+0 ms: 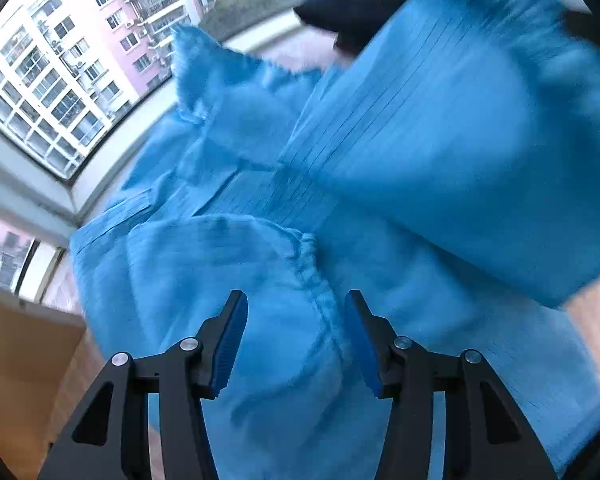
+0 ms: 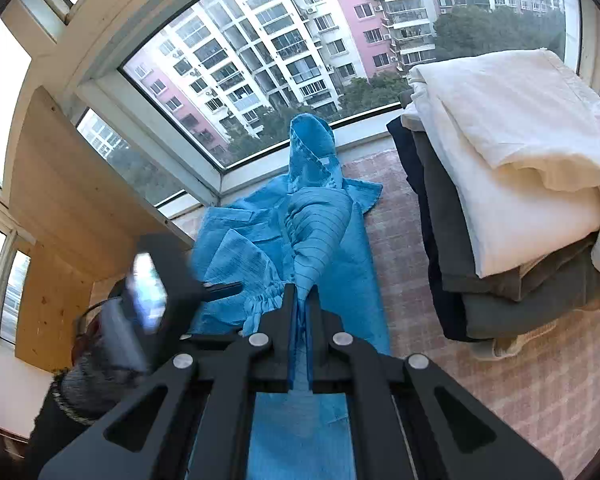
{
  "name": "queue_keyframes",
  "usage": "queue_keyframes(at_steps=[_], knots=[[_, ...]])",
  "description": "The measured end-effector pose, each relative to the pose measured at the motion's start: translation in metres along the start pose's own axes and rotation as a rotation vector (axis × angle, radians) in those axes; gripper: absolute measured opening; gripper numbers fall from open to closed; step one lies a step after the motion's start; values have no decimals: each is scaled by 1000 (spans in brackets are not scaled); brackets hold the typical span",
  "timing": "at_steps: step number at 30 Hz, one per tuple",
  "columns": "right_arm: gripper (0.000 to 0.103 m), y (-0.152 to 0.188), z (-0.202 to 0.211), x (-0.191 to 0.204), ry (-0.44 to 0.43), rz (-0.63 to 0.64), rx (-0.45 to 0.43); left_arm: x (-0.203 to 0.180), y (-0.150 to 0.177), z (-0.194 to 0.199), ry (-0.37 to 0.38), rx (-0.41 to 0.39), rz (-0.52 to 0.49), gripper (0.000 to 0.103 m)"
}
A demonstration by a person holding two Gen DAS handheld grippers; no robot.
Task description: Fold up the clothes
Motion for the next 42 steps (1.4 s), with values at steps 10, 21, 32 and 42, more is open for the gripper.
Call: queue_keyframes(at_steps=[10, 21, 32, 42], knots=[[3, -10, 12, 18, -37, 28, -30, 27, 3, 33, 5, -78, 112, 55], [3, -28, 18, 35, -60, 16, -85, 35, 7, 9, -176, 12, 23, 61], [3, -26, 9, 34, -66, 8, -68, 55, 26, 28, -242, 4, 47, 69], [3, -23, 3, 42, -56, 37, -52, 59, 23, 1, -219, 111, 96, 73]])
Point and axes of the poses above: each gripper's, at about its wrist camera, not at the fingertips, and z roughly against the way its jaws point, x to its left, y to its underside, the point moved 10 cm from there along -z, roughly the way its jaws point, and after that the axes turned 6 degrees about -z, right-handed, at the moved point
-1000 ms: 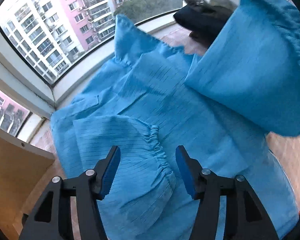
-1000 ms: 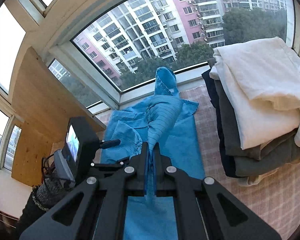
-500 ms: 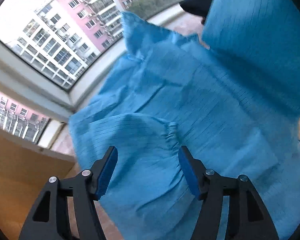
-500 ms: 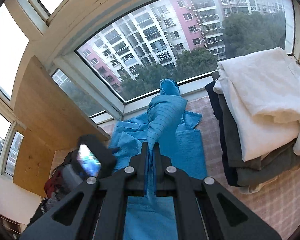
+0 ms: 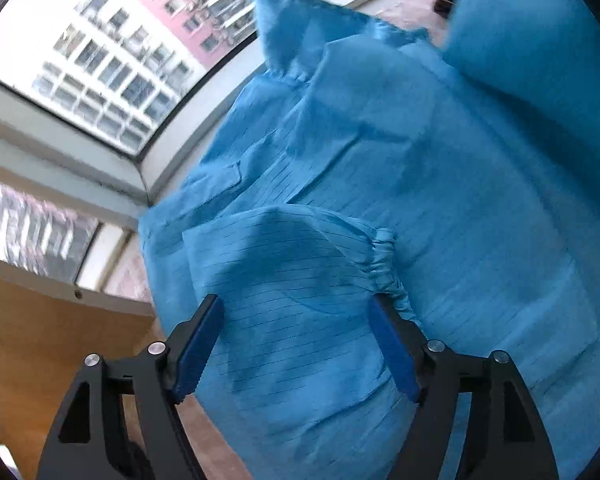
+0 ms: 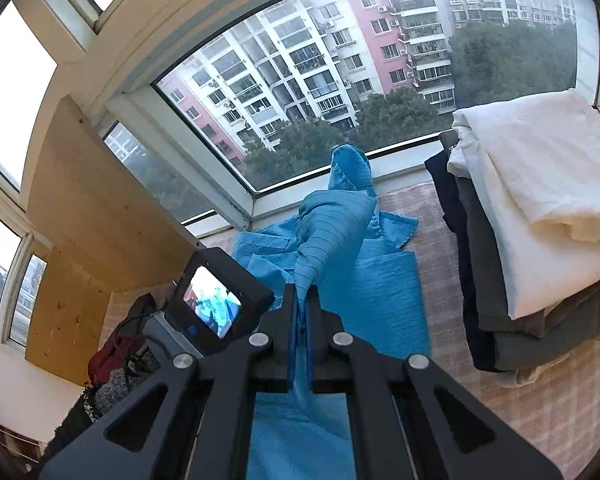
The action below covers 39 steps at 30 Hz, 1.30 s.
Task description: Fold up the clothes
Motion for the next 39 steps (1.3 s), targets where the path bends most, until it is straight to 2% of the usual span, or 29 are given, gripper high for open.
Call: queue_keyframes(at_steps=[2, 6, 8, 11, 14, 17, 20, 23, 25, 26, 28, 29, 32, 36, 39], knots=[[3, -1, 1, -2, 3, -3, -3, 1, 1, 5, 85, -7, 38, 73], [3, -3, 2, -5, 4, -14, -4, -2, 6, 17, 333, 2, 152, 73], [3, -3, 1, -5, 3, -14, -1, -7, 6, 23, 392, -4, 163, 73], [3, -1, -1, -3, 0, -6, 5, -10, 7, 27, 334, -1, 117, 73], [4, -1, -2, -2, 3, -1, 8, -18, 6, 34, 315, -12, 66, 73], [4, -1, -3, -3, 6, -3, 10, -24, 9, 25, 259, 34, 14, 73], [4, -2, -3, -2, 10, 3, 10, -33, 14, 16, 276, 68, -13, 73], [4, -3, -2, -2, 13, 1, 7, -32, 17, 12, 298, 57, -8, 75], [4, -4, -2, -2, 12, -3, 6, -27, 19, 12, 346, 44, 25, 65], [4, -5, -2, -2, 12, -3, 6, -21, 21, 13, 349, 34, 41, 51], [4, -6, -2, 0, 13, 0, 6, -10, 26, 17, 382, 21, 73, 10], [4, -7, -2, 2, 15, 3, 4, -4, 29, 19, 413, 15, 98, 7], [4, -10, -2, 11, 13, 19, -6, 19, 39, 30, 459, -27, 161, 7], [4, -16, -9, 32, -3, 50, -13, 65, 62, 56, 552, -121, 299, 7], [4, -13, -26, 62, -31, 92, -1, 102, 78, 76, 570, -187, 391, 7]])
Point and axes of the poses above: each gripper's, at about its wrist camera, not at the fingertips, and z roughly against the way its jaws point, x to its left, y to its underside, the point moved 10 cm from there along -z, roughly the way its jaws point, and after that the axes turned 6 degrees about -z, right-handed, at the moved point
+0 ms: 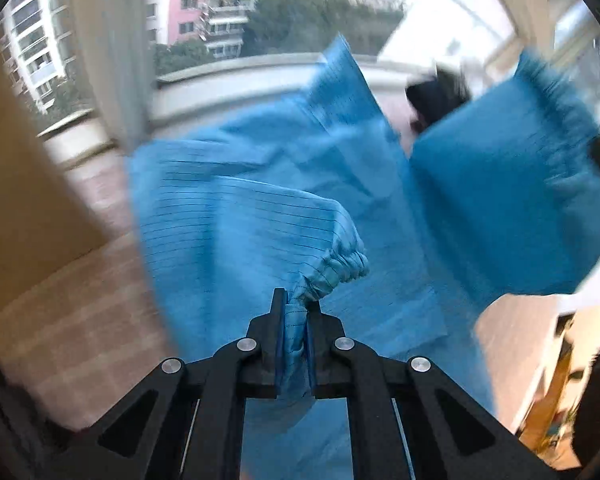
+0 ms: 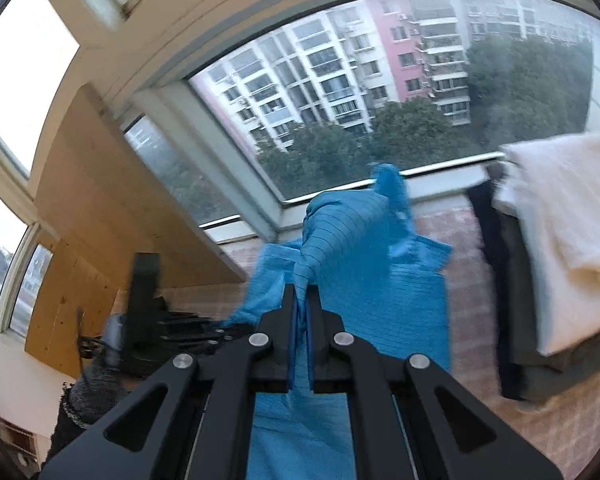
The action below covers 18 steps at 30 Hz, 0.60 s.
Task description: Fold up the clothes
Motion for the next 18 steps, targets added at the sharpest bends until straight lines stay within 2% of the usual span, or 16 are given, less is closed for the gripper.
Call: queue_keyframes(at_steps=[3, 7, 11, 14, 18], knots=[[4, 8, -31, 34, -27, 55, 31, 15, -8, 16, 10, -64, 71, 7], [4, 34, -86, 73, -63, 101, 108, 67, 8, 25, -17, -75, 158, 7], [4, 67, -142, 106, -95, 134, 197, 93, 38, 6, 28, -38, 211, 7], [5, 94, -173, 124, -135, 159, 275, 99, 52, -7, 45, -20, 211, 10], [11, 110, -182, 126, -152, 137, 347, 105, 61, -9, 67, -25, 219, 11]])
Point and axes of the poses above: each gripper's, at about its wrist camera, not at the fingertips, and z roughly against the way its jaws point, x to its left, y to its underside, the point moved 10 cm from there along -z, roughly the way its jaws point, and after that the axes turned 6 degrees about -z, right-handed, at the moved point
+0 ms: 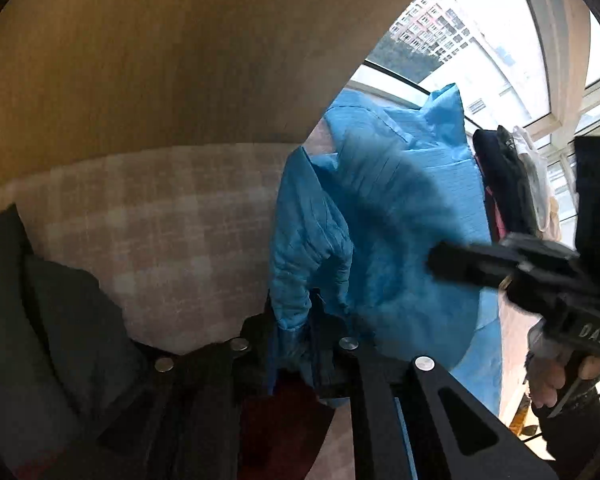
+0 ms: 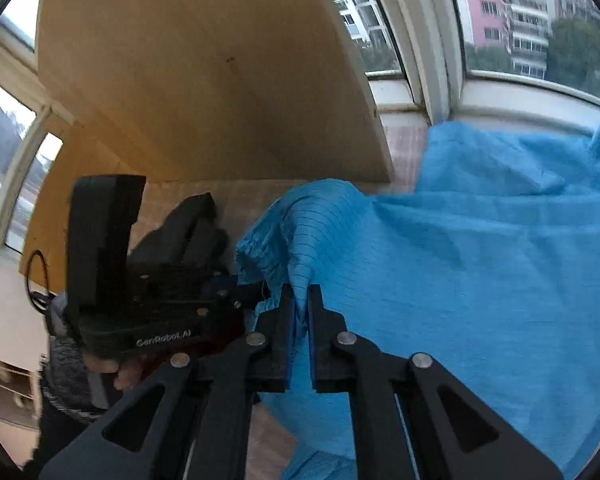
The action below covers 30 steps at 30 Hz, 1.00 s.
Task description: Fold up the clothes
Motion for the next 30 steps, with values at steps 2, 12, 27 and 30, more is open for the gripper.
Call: queue_keyframes(at_steps=[2, 12, 27, 30], knots=[[30, -3, 17, -5, 10, -5, -47, -1, 0, 2, 6, -5, -10, 13], [16, 5, -8, -24, 123, 19, -12, -4, -1, 7, 39, -20, -17, 30], [18, 9, -50, -35, 131, -22, 45, 34, -6, 17, -63, -9, 36, 45], [18, 16, -39, -7, 125, 65, 0, 36, -2, 5, -89, 26, 16, 45]])
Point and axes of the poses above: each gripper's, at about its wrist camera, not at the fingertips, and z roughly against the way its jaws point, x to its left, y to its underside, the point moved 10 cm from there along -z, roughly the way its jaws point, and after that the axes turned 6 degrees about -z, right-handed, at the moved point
